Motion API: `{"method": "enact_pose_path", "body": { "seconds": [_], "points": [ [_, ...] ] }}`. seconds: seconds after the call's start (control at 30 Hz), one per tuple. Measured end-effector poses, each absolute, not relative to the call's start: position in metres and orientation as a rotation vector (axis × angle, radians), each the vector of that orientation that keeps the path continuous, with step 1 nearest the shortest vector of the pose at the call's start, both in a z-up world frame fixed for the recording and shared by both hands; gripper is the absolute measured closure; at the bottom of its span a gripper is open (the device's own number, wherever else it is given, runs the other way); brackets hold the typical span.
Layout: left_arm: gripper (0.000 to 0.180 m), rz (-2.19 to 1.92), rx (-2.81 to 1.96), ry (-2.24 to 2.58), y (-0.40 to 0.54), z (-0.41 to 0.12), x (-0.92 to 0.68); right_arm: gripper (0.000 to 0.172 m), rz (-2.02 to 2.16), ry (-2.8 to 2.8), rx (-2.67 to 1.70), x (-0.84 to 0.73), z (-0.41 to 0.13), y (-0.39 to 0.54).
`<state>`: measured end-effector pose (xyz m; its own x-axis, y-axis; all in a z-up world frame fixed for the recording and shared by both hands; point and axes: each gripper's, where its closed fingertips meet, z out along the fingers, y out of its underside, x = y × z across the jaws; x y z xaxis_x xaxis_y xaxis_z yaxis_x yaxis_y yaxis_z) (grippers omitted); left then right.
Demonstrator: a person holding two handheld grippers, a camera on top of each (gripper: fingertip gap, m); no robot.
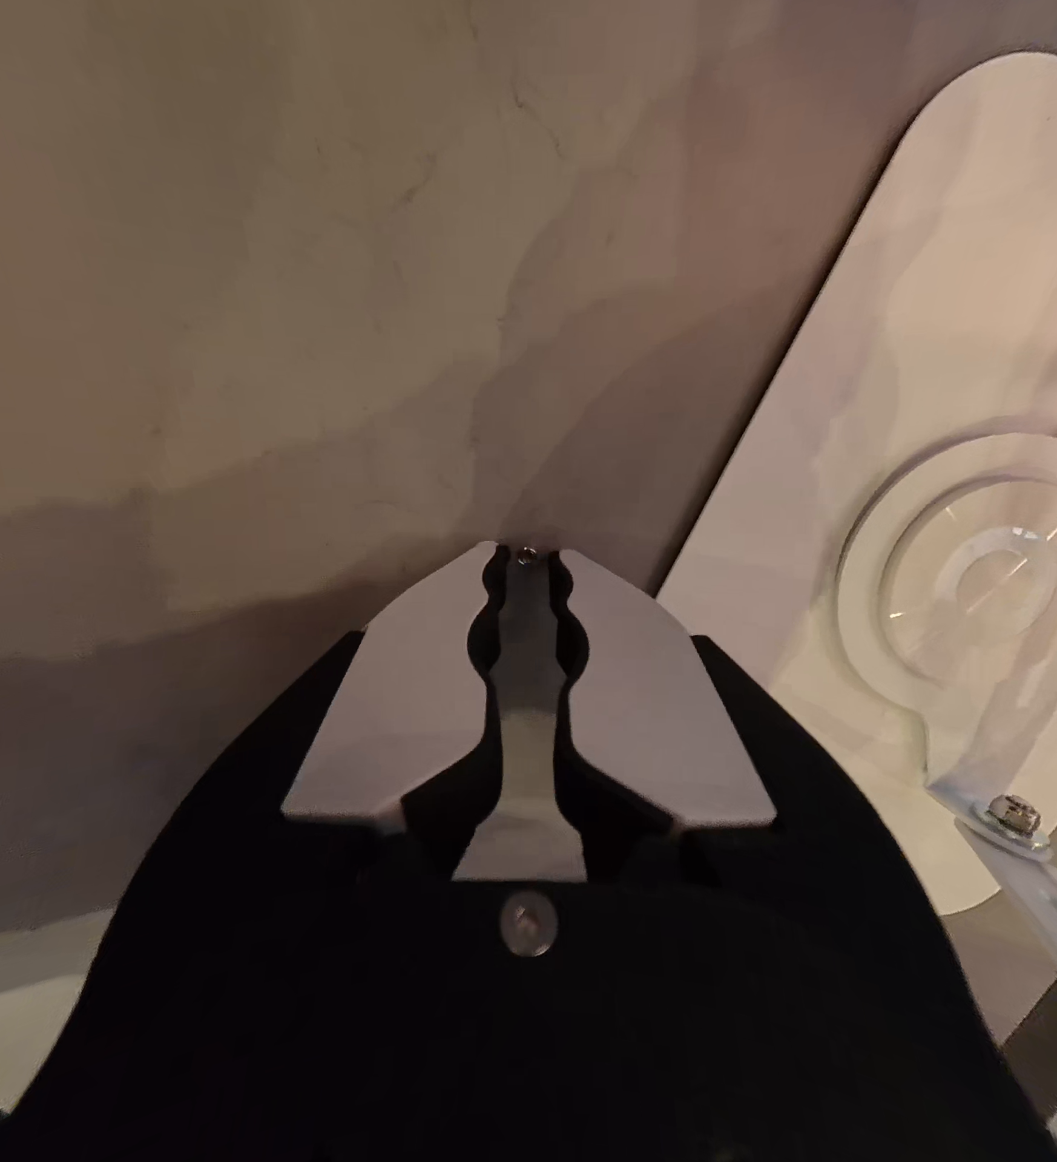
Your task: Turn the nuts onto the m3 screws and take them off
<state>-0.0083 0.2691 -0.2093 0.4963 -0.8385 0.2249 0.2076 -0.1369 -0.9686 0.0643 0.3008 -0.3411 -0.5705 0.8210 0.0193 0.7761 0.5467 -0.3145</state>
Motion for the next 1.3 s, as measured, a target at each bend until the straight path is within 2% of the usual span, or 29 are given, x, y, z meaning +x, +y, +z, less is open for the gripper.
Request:
{"method": "enact_pose_path", "body": {
  "seconds": [0.83, 1.03, 1.3],
  "points": [
    [0.179, -0.999, -1.441, 0.609, 0.269, -0.213, -0.006, 0.166, 0.543, -2.627, -1.304, 0.064, -0.339, 0.292],
    [0.179, -0.994, -1.457, 0.644, 0.268, -0.217, 0.0, 0.166, 0.591, -2.588, -1.267, 0.061, -0.314, 0.285],
    [0.179, -0.959, -1.526, 0.759, 0.262, -0.234, 0.021, 0.166, 0.612, -2.542, -1.181, 0.06, -0.25, 0.271]
  ]
}}
